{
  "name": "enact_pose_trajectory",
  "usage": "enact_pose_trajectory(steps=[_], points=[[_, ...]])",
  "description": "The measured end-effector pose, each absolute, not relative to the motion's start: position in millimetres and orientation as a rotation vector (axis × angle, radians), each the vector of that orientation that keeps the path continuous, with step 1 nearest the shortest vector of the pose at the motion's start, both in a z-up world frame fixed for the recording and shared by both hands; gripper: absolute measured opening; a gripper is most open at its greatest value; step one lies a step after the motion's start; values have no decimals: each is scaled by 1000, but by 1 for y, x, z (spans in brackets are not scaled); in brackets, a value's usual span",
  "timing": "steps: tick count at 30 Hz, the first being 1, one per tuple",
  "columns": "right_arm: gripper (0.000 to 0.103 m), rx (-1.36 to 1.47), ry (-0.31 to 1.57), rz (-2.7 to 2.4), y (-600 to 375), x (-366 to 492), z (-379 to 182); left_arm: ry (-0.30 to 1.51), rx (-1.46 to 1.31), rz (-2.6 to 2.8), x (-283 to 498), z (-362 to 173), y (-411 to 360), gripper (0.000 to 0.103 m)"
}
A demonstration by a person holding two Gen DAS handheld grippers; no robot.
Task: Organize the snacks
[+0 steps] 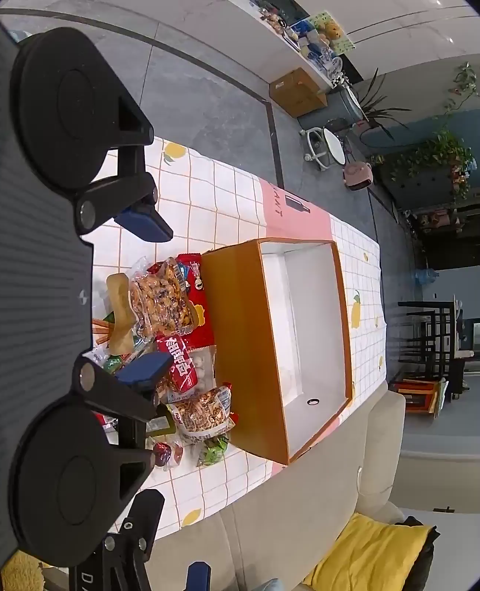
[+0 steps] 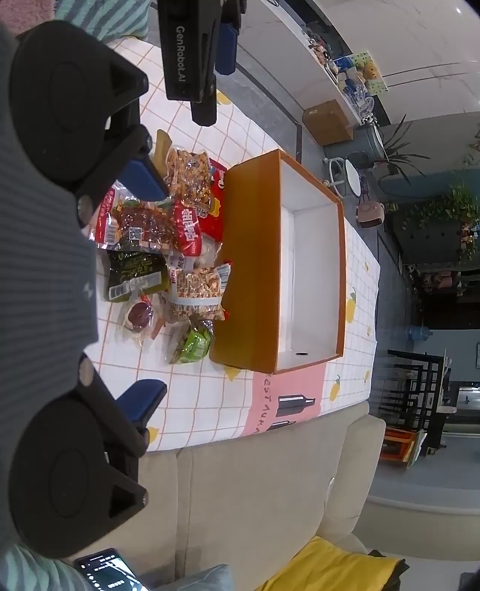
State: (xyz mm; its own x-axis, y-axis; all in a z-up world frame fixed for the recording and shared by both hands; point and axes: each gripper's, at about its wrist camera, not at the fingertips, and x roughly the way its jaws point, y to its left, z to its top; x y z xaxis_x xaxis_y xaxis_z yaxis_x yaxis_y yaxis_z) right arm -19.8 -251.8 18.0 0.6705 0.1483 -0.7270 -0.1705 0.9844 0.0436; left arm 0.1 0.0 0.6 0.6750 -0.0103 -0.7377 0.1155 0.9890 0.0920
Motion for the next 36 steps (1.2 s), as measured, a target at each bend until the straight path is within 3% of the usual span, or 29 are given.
enact_pose_trajectory(steps=[36], points=[[99,-40,823,167,-251,-20,16,850,112,-69,0,-1,4,77]])
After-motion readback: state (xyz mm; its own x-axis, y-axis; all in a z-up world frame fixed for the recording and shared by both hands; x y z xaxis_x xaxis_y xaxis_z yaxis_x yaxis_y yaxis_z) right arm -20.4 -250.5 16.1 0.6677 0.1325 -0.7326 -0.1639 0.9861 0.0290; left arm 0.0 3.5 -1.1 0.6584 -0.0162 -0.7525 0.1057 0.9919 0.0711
